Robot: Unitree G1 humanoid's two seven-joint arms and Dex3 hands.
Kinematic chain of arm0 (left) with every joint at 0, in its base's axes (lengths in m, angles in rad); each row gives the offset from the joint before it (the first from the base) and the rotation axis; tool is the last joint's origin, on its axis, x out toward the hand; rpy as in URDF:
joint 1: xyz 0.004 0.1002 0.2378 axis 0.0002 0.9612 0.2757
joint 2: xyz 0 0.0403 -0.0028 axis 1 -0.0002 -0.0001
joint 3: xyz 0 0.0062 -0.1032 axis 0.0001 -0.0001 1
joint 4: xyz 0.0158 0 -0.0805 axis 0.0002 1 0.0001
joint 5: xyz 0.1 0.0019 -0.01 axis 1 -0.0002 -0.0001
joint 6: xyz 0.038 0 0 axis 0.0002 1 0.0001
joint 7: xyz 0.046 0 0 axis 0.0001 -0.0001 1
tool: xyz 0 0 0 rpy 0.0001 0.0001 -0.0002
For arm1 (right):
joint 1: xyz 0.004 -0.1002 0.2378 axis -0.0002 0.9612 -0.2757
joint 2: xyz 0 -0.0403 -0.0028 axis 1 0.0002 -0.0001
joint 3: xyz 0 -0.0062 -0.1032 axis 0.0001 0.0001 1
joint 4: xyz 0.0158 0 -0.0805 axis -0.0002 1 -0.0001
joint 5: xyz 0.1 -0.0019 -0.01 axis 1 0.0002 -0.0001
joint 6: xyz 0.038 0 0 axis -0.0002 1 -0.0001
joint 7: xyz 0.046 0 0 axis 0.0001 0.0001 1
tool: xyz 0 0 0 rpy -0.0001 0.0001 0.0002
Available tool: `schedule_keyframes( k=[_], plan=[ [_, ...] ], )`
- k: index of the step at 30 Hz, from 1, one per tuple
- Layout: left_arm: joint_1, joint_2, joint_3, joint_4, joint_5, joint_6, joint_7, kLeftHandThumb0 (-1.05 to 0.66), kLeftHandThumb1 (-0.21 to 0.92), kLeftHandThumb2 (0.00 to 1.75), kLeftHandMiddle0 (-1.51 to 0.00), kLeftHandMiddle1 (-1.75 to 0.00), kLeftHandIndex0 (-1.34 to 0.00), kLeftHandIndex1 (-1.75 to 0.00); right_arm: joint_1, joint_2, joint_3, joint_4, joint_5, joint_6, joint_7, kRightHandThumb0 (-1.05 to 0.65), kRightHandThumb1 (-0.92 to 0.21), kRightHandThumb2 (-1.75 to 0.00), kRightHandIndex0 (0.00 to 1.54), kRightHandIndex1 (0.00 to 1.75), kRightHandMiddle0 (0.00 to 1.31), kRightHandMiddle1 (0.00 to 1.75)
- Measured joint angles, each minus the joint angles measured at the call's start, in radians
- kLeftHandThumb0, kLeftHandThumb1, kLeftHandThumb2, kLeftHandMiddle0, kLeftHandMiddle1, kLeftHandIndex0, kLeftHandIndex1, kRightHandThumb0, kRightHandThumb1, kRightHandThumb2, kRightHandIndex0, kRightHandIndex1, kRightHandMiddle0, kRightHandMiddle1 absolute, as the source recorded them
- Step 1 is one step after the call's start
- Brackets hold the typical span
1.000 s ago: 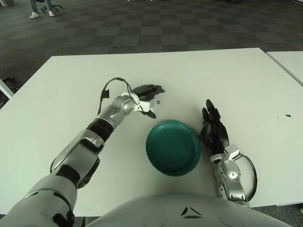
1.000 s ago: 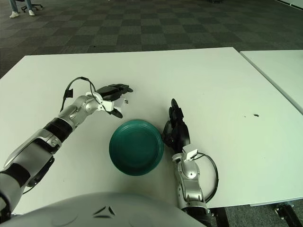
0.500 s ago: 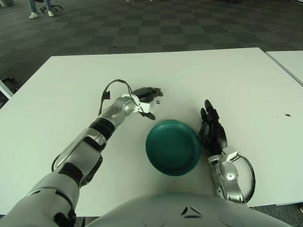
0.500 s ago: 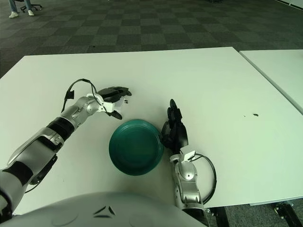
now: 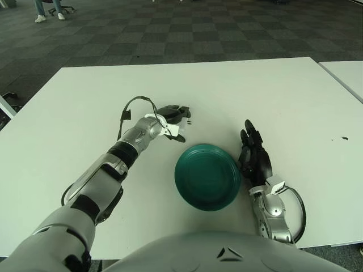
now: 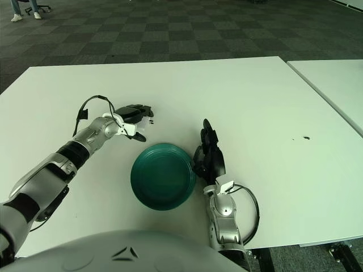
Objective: Put the charger into the plate.
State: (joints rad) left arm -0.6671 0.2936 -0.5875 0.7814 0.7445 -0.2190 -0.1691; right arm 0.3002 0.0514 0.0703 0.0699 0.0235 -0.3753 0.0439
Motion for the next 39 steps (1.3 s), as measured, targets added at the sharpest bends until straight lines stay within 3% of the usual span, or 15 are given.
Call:
schedule_keyframes(
  k=[28, 39],
  plan=[
    [0.0, 0.0, -0.001, -0.038, 0.033, 0.114, 0.025, -1.05, 0.92, 0.29, -0.12, 0.0, -0.09, -1.15, 0.0, 0.0, -0.005, 0.008, 0.02, -0.014, 0.023, -1.0, -0.92, -0.96, 0.07, 0.0, 0.0, 0.16],
    [-0.008, -0.011, -0.003, 0.025, 0.032, 0.117, 0.056, -1.05, 0.92, 0.3, -0.18, -0.03, -0.09, -1.2, -0.003, -0.005, -0.006, 0.018, 0.01, -0.023, 0.024, -1.01, -0.92, -0.98, 0.06, 0.0, 0.0, 0.15]
  ],
)
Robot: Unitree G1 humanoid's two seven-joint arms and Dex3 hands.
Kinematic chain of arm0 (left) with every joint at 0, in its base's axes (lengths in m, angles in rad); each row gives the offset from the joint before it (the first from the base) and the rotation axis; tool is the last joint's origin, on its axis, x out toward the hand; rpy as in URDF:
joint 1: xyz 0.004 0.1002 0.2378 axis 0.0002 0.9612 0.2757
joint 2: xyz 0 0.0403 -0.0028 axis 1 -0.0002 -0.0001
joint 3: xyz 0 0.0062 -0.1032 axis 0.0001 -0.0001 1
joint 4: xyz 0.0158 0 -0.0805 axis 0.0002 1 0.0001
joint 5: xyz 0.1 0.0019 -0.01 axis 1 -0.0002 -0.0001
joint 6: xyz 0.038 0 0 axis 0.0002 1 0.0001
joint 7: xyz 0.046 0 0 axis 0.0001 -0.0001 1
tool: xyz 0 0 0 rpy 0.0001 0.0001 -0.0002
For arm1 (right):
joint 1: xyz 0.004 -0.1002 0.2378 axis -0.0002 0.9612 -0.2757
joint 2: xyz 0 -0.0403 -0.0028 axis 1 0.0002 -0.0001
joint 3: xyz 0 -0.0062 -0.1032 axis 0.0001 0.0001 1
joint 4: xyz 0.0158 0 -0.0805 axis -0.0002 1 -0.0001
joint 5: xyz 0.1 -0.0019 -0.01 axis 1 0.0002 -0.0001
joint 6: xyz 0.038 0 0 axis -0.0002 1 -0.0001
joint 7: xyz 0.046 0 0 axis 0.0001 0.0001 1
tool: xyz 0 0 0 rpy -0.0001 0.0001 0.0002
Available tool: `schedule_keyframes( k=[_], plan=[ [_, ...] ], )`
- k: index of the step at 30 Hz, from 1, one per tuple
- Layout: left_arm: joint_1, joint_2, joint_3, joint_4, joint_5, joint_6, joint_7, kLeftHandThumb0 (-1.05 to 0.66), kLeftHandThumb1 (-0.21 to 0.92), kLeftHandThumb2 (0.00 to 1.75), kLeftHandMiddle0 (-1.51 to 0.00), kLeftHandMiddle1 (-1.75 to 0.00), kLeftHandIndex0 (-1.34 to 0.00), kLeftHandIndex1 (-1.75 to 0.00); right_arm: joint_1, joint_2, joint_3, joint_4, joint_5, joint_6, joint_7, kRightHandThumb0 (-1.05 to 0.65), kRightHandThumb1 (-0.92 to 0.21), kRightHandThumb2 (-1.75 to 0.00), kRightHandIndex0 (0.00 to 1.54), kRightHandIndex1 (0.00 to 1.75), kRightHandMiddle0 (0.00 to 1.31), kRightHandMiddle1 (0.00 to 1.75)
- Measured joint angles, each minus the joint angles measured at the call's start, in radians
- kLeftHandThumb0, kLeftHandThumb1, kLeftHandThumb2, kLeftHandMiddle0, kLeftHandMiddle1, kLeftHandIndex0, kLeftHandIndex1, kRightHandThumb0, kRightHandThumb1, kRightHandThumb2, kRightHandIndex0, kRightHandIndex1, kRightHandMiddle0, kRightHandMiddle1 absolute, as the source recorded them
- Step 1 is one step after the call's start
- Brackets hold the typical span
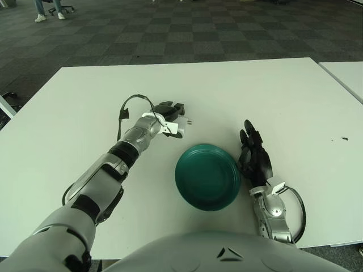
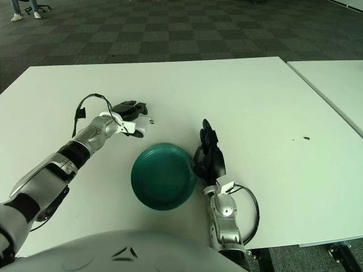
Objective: Put the charger into the plate.
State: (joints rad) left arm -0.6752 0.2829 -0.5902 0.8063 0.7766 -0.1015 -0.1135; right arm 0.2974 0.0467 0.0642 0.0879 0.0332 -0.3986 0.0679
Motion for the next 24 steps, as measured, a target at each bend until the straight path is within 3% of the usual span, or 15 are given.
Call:
schedule_keyframes(
  k=[9, 14, 24],
  plan=[
    [-0.076, -0.031, -0.034, 0.161, 0.017, -0.007, 0.059, -1.05, 0.92, 0.34, -0.27, -0.07, -0.04, -1.09, 0.0, 0.0, 0.001, 0.002, 0.0, 0.002, 0.007, -1.01, -0.92, -0.98, 0.05, 0.0, 0.0, 0.15],
    [-0.109, -0.045, -0.051, 0.227, 0.018, -0.012, 0.071, -1.05, 0.92, 0.37, -0.05, -0.61, -0.02, -1.0, 0.0, -0.001, 0.0, 0.002, 0.001, 0.003, 0.01, -1.01, -0.92, -0.96, 0.06, 0.0, 0.0, 0.16],
    [-0.14, -0.058, -0.068, 0.306, 0.016, -0.039, 0.079, -1.05, 0.92, 0.37, 0.0, -0.89, 0.0, -0.91, 0.0, -0.001, -0.001, 0.001, 0.012, 0.01, 0.018, -1.01, -0.92, -0.97, 0.05, 0.0, 0.0, 0.15]
  ],
)
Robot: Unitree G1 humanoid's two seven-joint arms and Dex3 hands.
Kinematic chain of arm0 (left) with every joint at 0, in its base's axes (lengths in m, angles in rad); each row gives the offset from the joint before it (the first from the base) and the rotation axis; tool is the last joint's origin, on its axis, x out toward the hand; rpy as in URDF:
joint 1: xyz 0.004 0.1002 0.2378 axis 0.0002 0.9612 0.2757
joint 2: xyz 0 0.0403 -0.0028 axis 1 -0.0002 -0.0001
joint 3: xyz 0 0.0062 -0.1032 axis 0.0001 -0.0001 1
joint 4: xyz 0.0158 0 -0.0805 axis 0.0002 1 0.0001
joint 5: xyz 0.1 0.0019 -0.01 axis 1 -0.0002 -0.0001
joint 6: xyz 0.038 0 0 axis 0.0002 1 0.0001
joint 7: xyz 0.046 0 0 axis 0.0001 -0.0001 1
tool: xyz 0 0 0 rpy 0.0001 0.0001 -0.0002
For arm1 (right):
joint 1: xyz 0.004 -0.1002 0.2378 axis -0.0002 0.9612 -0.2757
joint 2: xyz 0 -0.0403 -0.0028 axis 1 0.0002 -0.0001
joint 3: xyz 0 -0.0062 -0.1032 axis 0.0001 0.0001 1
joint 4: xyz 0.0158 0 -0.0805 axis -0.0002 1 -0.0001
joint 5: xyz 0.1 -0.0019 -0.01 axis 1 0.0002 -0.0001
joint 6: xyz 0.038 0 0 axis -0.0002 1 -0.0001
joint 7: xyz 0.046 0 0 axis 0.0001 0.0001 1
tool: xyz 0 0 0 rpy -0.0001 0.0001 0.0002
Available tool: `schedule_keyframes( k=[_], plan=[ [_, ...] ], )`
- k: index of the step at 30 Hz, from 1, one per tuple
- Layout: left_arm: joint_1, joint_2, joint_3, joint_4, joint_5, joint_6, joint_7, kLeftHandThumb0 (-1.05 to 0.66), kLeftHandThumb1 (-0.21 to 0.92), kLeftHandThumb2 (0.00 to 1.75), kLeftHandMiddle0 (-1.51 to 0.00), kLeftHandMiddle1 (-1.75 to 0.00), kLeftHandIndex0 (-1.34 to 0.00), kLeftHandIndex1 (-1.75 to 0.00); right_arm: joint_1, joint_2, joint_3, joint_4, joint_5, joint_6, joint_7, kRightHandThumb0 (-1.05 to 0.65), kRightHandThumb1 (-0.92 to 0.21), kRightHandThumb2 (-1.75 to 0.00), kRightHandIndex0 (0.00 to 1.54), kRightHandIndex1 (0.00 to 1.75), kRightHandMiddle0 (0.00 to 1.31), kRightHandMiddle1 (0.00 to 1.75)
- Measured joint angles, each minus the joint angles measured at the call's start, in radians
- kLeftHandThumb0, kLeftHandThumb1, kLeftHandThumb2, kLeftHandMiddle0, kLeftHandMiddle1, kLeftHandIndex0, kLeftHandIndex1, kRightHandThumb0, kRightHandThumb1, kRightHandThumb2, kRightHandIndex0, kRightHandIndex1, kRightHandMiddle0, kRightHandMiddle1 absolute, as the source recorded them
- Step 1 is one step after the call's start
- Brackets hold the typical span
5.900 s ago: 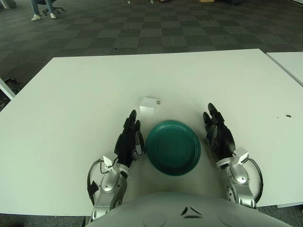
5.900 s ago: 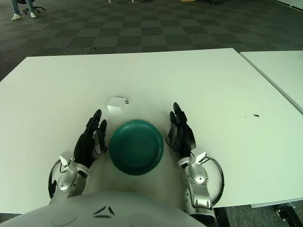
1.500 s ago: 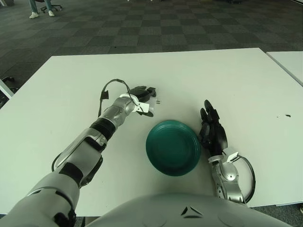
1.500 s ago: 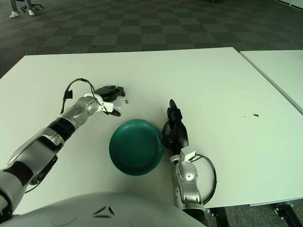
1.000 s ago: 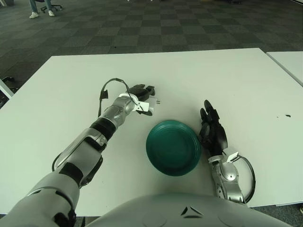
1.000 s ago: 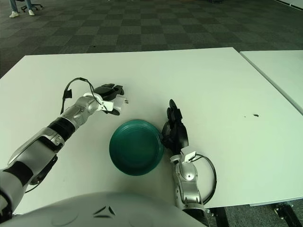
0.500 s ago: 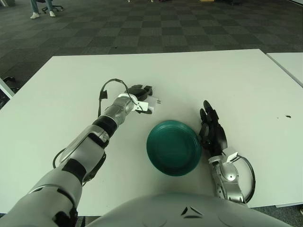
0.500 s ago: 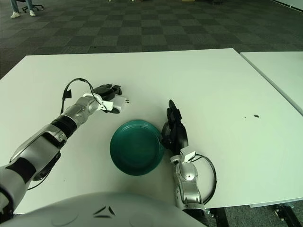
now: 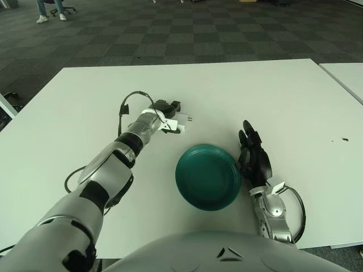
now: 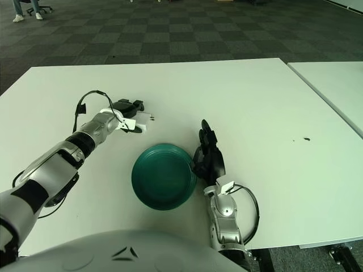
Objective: Put the charger into the plate.
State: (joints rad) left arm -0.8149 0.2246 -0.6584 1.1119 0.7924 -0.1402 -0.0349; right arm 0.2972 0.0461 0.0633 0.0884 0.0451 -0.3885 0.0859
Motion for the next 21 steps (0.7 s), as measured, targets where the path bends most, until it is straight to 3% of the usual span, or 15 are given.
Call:
schedule_keyframes(
  k=[8, 12, 15, 20, 21],
  plan=[
    [-0.002, -0.01, 0.003, 0.042, -0.013, -0.026, 0.025, -1.05, 0.92, 0.35, 0.0, -1.07, -0.01, -0.92, 0.0, -0.001, -0.003, -0.001, 0.009, 0.007, 0.008, -1.0, -0.92, -0.96, 0.06, 0.0, 0.0, 0.17],
    [-0.001, -0.015, 0.006, 0.057, -0.026, -0.036, 0.032, -1.03, 0.92, 0.33, -0.05, -1.29, -0.03, -1.12, 0.0, -0.001, -0.005, -0.001, 0.01, 0.007, 0.012, -1.0, -0.92, -0.95, 0.06, 0.0, 0.0, 0.19],
    [0.003, -0.02, 0.006, 0.059, -0.03, -0.041, 0.034, -0.94, 0.92, 0.27, -0.15, -1.59, -0.04, -1.38, 0.0, -0.002, -0.006, -0.001, 0.01, 0.007, 0.017, -1.0, -0.92, -0.95, 0.06, 0.0, 0.0, 0.19],
    [0.01, -0.022, 0.005, 0.039, -0.034, -0.039, 0.033, -0.81, 0.92, 0.2, -0.31, -1.72, -0.1, -1.64, 0.0, -0.003, -0.01, -0.001, 0.01, 0.006, 0.017, -1.0, -0.92, -0.95, 0.06, 0.0, 0.0, 0.2],
    [0.011, -0.022, 0.005, 0.036, -0.036, -0.039, 0.033, -0.72, 0.87, 0.3, -0.33, -1.72, -0.18, -1.63, 0.0, -0.004, -0.011, -0.001, 0.01, 0.006, 0.017, -1.0, -0.92, -0.96, 0.06, 0.0, 0.0, 0.19]
  ],
)
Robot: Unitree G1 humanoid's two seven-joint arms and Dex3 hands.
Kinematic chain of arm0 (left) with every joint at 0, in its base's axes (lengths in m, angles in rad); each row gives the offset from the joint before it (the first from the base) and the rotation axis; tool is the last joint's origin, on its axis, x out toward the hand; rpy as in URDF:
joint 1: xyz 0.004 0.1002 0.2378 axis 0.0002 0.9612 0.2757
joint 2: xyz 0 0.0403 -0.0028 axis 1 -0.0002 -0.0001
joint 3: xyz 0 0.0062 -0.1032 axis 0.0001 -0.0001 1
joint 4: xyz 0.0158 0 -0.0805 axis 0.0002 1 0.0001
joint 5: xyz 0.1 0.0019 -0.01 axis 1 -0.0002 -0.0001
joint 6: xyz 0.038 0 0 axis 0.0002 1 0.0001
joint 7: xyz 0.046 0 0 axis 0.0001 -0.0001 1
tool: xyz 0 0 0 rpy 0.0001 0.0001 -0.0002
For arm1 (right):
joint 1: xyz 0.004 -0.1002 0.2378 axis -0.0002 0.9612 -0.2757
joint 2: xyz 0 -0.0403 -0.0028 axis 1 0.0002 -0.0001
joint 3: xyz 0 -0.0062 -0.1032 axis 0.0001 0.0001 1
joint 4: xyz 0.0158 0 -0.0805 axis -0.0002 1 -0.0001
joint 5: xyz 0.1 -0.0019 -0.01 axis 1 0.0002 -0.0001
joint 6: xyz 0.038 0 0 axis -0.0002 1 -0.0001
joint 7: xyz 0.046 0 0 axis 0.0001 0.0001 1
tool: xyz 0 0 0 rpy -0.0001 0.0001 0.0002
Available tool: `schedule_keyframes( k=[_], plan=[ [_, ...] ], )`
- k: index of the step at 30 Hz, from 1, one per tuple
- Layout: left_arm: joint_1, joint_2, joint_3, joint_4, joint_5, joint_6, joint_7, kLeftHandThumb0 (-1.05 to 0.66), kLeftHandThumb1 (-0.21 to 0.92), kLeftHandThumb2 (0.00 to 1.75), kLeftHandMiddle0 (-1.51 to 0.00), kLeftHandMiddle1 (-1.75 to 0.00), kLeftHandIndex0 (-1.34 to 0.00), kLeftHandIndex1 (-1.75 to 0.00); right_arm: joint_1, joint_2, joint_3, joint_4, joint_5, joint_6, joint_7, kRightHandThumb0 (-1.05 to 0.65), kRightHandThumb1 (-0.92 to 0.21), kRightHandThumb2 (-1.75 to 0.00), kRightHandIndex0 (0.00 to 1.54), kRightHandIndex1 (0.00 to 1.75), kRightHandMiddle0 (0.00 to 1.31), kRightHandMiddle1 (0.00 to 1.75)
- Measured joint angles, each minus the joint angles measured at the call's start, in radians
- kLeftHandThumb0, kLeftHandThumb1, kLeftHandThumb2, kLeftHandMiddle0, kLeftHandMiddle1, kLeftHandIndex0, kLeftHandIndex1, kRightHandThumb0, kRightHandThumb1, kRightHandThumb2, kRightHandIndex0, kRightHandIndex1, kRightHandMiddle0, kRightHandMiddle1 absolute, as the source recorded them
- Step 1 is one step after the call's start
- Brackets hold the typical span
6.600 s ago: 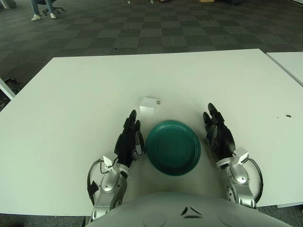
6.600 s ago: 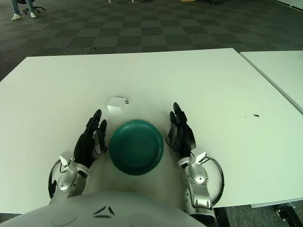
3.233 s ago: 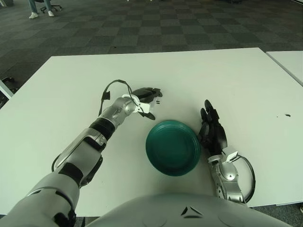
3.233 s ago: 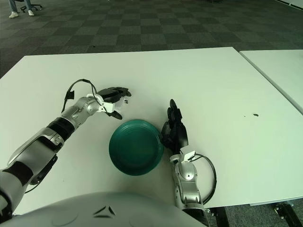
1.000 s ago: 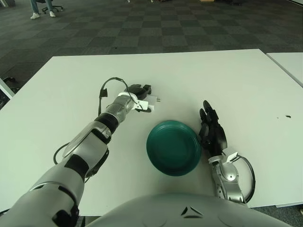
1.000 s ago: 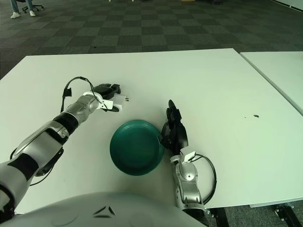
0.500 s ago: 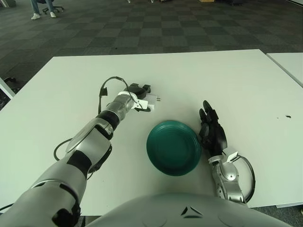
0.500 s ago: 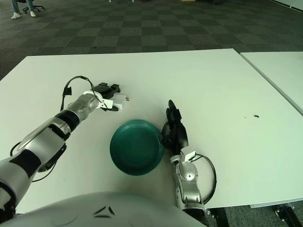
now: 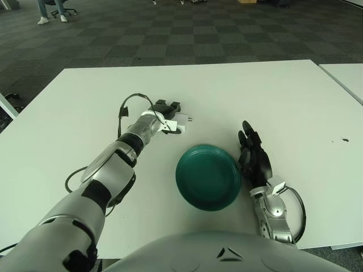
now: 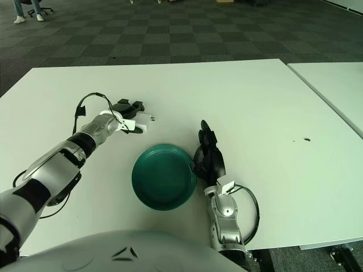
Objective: Put the charger into the plate.
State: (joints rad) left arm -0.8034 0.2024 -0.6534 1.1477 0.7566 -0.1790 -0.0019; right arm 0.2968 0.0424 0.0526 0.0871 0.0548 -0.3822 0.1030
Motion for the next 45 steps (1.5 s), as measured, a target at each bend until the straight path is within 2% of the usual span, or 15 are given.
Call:
schedule_keyframes(
  k=[2, 4, 7, 11, 20, 29, 34, 45],
  plan=[
    [0.0, 0.0, 0.0, -0.003, -0.002, -0.003, 0.0, -0.55, 0.68, 0.66, -0.41, -1.74, -0.39, -1.61, 0.0, -0.001, -0.002, 0.0, 0.0, 0.0, 0.0, -1.01, -0.92, -0.96, 0.06, 0.0, 0.0, 0.18],
    [0.0, 0.0, 0.0, -0.003, -0.004, -0.009, 0.0, -0.49, 0.6, 0.79, -0.46, -1.74, -0.46, -1.61, 0.0, -0.003, -0.002, 0.0, 0.0, 0.0, 0.0, -1.01, -0.92, -0.96, 0.06, 0.0, 0.0, 0.18],
    [0.0, -0.002, 0.009, 0.004, -0.017, -0.018, -0.001, -0.45, 0.49, 1.03, -0.59, -1.74, -0.5, -1.69, 0.0, -0.003, -0.003, 0.0, 0.0, 0.003, 0.0, -1.0, -0.92, -0.97, 0.06, 0.0, 0.0, 0.17],
    [-0.001, -0.005, 0.035, 0.017, -0.056, -0.035, -0.011, -0.45, 0.41, 1.18, -0.74, -1.75, -0.54, -1.74, 0.0, -0.003, -0.004, -0.001, 0.003, 0.007, 0.0, -1.0, -0.92, -0.98, 0.06, 0.0, 0.0, 0.16],
    [-0.012, -0.036, 0.088, 0.055, -0.121, -0.028, -0.017, -0.47, 0.31, 1.32, -0.95, -1.75, -0.61, -1.75, 0.0, -0.003, -0.005, -0.001, 0.002, 0.011, -0.001, -1.0, -0.92, -0.97, 0.05, 0.0, 0.0, 0.16],
    [-0.028, -0.046, 0.103, 0.044, -0.147, -0.027, -0.08, -0.5, 0.22, 1.43, -1.04, -1.75, -0.68, -1.75, -0.002, 0.003, -0.006, -0.001, 0.006, 0.011, -0.001, -1.01, -0.92, -0.95, 0.05, 0.0, 0.0, 0.2],
    [-0.03, -0.052, 0.115, 0.034, -0.167, -0.027, -0.118, -0.51, 0.21, 1.45, -1.07, -1.75, -0.7, -1.75, -0.002, 0.003, -0.006, -0.001, 0.005, 0.012, -0.002, -1.01, -0.92, -0.96, 0.05, 0.0, 0.0, 0.18],
    [-0.005, -0.047, 0.162, -0.007, -0.219, -0.034, -0.159, -0.49, 0.26, 1.39, -1.14, -1.75, -0.65, -1.75, -0.002, 0.004, -0.006, -0.002, 0.005, 0.013, -0.001, -1.01, -0.92, -0.95, 0.06, 0.01, 0.0, 0.2]
  ],
)
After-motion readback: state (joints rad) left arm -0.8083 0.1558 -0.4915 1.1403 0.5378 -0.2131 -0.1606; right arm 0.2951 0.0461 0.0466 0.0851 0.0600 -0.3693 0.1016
